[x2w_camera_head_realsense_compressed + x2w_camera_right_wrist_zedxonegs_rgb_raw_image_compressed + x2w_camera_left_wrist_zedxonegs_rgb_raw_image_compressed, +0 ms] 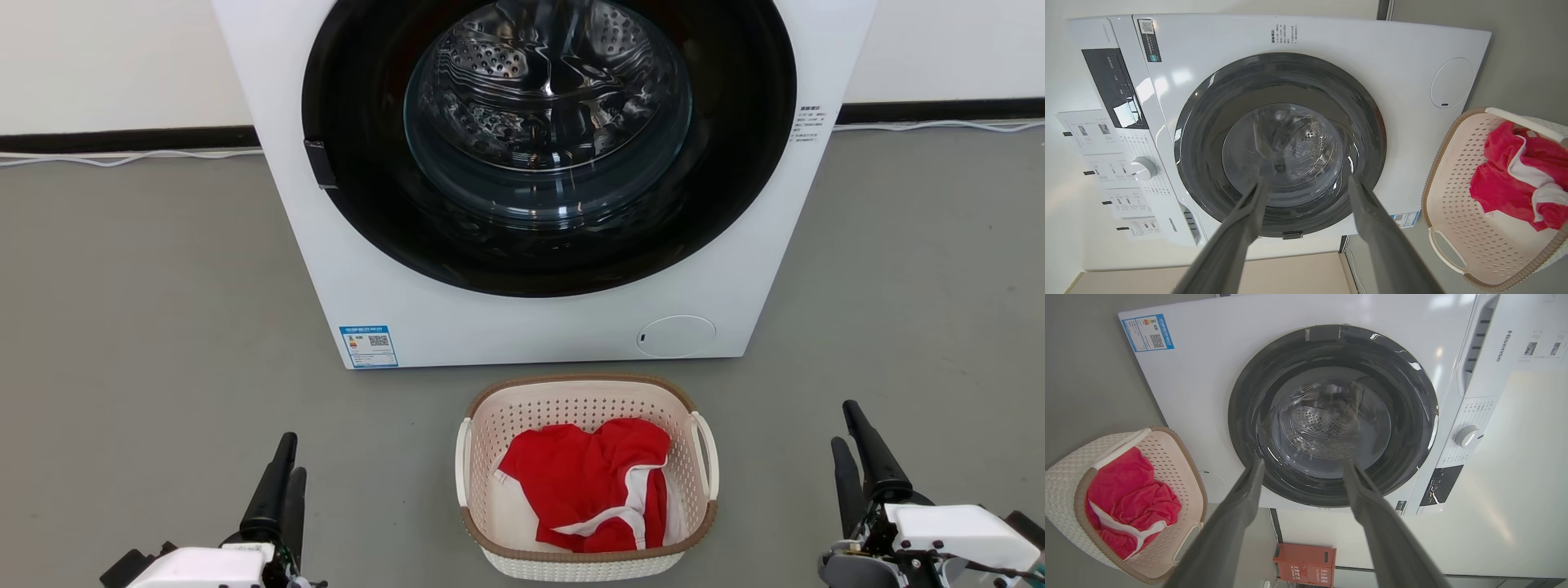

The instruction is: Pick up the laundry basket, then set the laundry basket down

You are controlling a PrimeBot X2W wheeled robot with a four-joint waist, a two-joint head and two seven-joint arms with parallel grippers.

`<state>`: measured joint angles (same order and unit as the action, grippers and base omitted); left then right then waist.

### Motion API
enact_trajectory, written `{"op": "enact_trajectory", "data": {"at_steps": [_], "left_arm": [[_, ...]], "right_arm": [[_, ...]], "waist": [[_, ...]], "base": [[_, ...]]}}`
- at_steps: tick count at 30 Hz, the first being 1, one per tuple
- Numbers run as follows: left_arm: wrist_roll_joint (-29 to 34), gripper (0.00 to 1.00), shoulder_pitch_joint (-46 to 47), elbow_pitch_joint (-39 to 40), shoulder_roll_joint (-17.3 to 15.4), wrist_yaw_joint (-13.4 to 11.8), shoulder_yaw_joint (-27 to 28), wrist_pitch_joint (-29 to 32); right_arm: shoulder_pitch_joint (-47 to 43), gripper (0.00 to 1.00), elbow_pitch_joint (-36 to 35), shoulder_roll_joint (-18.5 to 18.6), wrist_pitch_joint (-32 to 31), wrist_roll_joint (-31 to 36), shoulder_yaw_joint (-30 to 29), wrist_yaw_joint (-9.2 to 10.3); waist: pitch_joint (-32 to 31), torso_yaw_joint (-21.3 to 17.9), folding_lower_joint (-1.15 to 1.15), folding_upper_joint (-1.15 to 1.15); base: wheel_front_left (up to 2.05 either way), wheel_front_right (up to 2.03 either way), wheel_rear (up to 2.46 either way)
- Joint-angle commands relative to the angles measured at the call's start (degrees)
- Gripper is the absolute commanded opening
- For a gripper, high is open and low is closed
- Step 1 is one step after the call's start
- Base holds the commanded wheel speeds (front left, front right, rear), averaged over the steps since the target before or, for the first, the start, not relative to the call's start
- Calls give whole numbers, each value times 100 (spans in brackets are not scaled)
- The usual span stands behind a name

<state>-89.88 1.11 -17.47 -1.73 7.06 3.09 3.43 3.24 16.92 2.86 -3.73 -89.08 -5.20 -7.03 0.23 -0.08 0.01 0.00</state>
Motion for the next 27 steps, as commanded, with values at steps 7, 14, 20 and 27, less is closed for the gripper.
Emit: {"op": "enact_trajectory", "data": {"at_steps": [7,14,20,27], "left_arm": [[370,100,150,99,-44,9,-14,-139],[1051,100,154,140,-49,-67,-7,-257],[1566,100,140,212,-53,-199,-59,-358],[2240,100,133,240,-58,-410,-154,-476]], "right_arm": [[111,100,-204,71,172,632,35,-12],[114,100,-273,65,289,1357,61,-14],[130,100,-316,103,390,2038,105,-16],[147,100,-335,173,508,2866,184,-18]], "waist": [[-2,2,-1,0],[11,3,-1,0],[26,2,-1,0],[34,1,-1,0]], "base": [[0,0,0],[0,0,0],[0,0,0],[0,0,0]]}}
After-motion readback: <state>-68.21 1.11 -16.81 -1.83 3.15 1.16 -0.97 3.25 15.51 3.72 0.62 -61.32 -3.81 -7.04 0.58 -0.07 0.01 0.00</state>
